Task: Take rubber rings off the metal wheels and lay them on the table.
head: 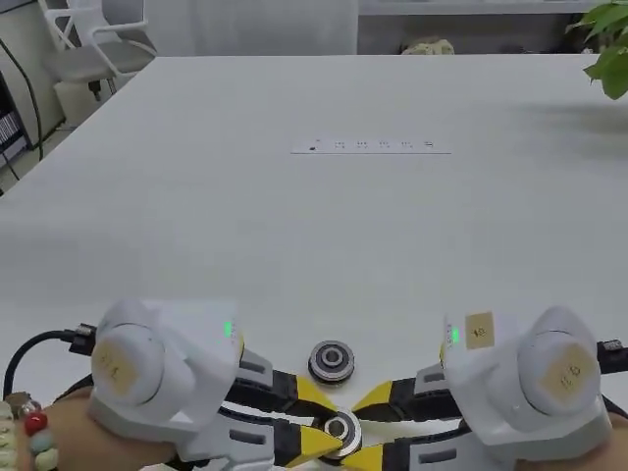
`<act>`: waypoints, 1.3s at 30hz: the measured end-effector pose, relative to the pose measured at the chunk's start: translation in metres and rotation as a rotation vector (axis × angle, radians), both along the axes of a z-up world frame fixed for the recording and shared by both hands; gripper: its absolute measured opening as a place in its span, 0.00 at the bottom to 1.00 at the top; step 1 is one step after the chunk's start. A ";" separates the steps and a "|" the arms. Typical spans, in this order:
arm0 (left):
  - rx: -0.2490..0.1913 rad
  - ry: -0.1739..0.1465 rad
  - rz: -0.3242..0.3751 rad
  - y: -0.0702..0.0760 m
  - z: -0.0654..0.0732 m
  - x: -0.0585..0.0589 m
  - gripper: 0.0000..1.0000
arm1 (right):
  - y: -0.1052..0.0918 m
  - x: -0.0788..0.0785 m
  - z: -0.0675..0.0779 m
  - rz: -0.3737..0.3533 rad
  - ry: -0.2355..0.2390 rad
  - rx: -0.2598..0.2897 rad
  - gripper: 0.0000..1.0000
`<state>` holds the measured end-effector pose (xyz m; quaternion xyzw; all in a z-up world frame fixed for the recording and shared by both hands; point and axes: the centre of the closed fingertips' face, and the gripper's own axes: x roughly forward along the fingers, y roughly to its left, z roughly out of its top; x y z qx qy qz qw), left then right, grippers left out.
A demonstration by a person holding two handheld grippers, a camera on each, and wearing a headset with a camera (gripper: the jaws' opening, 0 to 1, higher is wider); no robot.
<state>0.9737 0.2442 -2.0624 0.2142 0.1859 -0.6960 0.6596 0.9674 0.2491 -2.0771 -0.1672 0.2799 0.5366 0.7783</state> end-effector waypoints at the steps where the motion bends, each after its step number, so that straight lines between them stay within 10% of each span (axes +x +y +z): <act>1: 0.000 0.000 0.000 0.000 0.000 0.000 0.08 | 0.000 0.000 0.000 0.001 0.000 0.000 0.21; 26: -0.003 0.003 -0.002 0.001 0.000 0.000 0.08 | -0.013 0.005 -0.004 -0.046 0.011 -0.036 0.00; 30: -0.002 0.001 -0.007 0.001 0.000 -0.001 0.08 | -0.015 0.006 0.001 -0.150 0.145 0.067 0.00; 38: -0.007 -0.003 -0.008 0.000 0.000 -0.001 0.08 | -0.016 0.007 0.001 -0.190 0.196 0.092 0.00; 39: -0.008 -0.003 -0.008 0.000 0.000 -0.001 0.08 | -0.016 0.007 0.002 -0.281 0.273 0.137 0.00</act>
